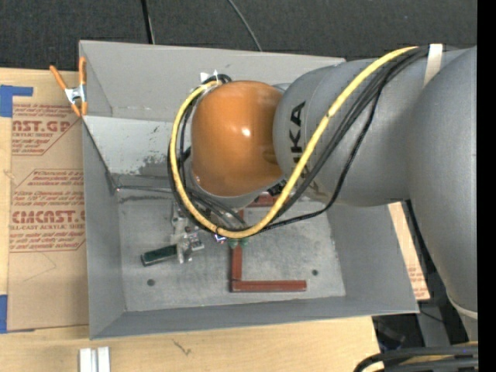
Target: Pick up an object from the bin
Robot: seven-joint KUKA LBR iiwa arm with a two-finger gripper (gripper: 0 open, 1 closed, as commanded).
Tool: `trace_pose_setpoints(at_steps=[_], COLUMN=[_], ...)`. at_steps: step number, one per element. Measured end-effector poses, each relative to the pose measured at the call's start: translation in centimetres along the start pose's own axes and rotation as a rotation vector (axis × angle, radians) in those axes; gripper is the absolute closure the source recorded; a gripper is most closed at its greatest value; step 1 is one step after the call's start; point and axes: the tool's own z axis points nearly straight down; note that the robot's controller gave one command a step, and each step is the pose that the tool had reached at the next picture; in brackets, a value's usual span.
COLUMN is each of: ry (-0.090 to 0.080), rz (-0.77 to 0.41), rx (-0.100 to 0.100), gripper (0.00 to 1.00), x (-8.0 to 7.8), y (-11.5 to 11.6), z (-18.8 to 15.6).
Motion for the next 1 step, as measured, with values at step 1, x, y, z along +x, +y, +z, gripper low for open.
trace_pose_setpoints(at_steps=[1], ry=[-0.02], rz=[0.002], rx=[-0.003], gripper=[1.0], x=[-0.16], y=[-0.08], z=[-1.19])
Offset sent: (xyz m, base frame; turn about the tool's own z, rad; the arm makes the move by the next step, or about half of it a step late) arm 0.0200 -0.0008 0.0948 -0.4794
